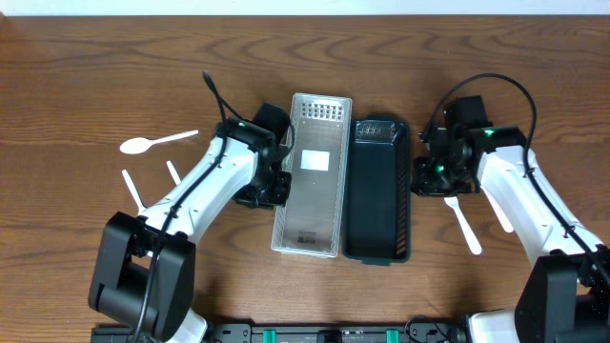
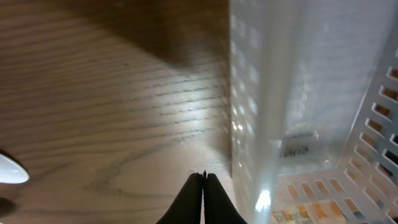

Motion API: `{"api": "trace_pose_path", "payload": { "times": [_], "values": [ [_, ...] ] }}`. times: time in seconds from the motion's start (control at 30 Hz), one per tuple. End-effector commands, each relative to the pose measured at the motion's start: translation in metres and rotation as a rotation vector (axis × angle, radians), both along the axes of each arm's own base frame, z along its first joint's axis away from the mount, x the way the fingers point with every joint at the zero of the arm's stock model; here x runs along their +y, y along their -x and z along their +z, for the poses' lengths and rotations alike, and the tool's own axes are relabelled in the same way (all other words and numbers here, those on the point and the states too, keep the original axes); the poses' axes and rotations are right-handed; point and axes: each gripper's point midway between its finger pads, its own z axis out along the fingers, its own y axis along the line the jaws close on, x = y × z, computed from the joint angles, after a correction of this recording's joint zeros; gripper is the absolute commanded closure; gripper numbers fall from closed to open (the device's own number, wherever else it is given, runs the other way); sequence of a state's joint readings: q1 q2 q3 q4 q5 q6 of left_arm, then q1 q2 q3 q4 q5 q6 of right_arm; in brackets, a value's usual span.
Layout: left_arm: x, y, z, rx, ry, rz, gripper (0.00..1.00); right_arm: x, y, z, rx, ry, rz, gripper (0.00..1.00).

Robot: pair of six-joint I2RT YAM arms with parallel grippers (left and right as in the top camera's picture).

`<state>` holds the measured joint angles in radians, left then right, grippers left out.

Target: Pack container

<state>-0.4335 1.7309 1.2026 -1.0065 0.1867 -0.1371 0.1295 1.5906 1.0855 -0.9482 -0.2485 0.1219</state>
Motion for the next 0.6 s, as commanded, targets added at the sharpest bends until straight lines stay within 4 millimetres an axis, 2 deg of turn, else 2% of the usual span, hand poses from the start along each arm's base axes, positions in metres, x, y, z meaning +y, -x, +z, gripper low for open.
{"api": "trace_pose_path", "payload": {
  "times": [0.0, 0.37, 0.5, 0.57],
  "values": [
    [-0.004, 0.007, -0.002, 0.023, 0.003, -0.020, 0.94, 0.013, -0.003, 0.004, -0.012, -0.034, 0.031, 0.76],
    [-0.003, 0.013, -0.002, 0.041, -0.006, -0.027, 0.94, 0.014, -0.007, 0.005, -0.034, -0.031, 0.035, 0.74],
    [0.001, 0.009, -0.002, 0.022, -0.030, -0.028, 0.94, 0.001, -0.010, 0.002, -0.045, 0.042, 0.020, 0.70],
    [0.007, 0.004, 0.000, -0.005, -0.065, -0.030, 0.94, -0.012, -0.014, 0.000, -0.056, 0.100, 0.002, 0.65]
  ]
}}
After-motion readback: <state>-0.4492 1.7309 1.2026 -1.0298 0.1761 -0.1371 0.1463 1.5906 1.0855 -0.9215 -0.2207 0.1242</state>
